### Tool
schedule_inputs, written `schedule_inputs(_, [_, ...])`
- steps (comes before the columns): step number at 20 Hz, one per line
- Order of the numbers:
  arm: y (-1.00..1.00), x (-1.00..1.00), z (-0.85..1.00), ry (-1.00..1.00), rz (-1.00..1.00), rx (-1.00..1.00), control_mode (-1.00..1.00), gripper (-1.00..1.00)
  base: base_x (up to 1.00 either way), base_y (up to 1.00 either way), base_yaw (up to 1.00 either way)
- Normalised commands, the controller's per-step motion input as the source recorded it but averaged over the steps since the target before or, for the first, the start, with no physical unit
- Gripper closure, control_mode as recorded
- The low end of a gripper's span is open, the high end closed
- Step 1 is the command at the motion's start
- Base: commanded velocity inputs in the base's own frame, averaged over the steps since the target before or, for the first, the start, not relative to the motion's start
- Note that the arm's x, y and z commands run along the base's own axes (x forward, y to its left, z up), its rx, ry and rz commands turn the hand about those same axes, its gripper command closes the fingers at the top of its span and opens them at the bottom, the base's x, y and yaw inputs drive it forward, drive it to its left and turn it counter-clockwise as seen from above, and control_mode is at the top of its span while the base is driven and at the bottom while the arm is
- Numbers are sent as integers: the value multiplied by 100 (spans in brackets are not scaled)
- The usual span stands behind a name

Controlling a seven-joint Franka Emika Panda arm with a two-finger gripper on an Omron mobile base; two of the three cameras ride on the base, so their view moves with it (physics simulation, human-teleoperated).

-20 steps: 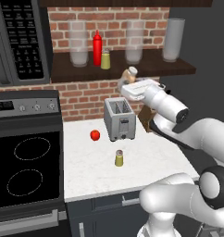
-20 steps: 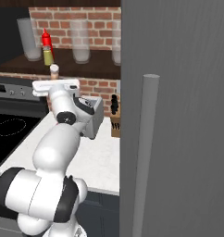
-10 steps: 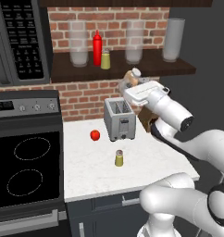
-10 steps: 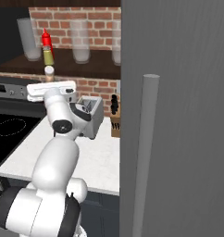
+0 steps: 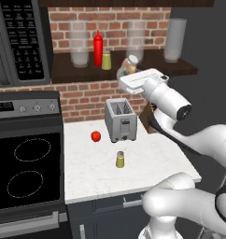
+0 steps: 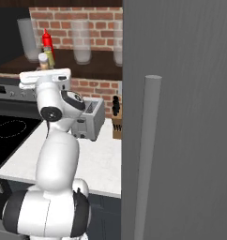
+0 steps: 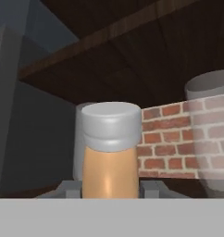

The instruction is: Put the shaker and condiment bottle from the counter next to their counterparts in the cabinet.

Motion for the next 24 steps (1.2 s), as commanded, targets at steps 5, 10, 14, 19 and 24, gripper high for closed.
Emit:
schedule_inputs(5, [0, 0, 54, 9, -8, -9, -100, 100, 0, 0, 0])
schedule_inputs(10, [-1, 0, 44, 10, -9, -7, -100, 100, 0, 0, 0])
schedule_inputs(14, [-7, 0, 38, 11, -11, -7, -100, 100, 0, 0, 0])
schedule_inputs(19, [-9, -2, 24, 5, -10, -6, -100, 100, 0, 0, 0])
schedule_inputs(24, [0, -1, 0, 0, -2, -1, -100, 100, 0, 0, 0])
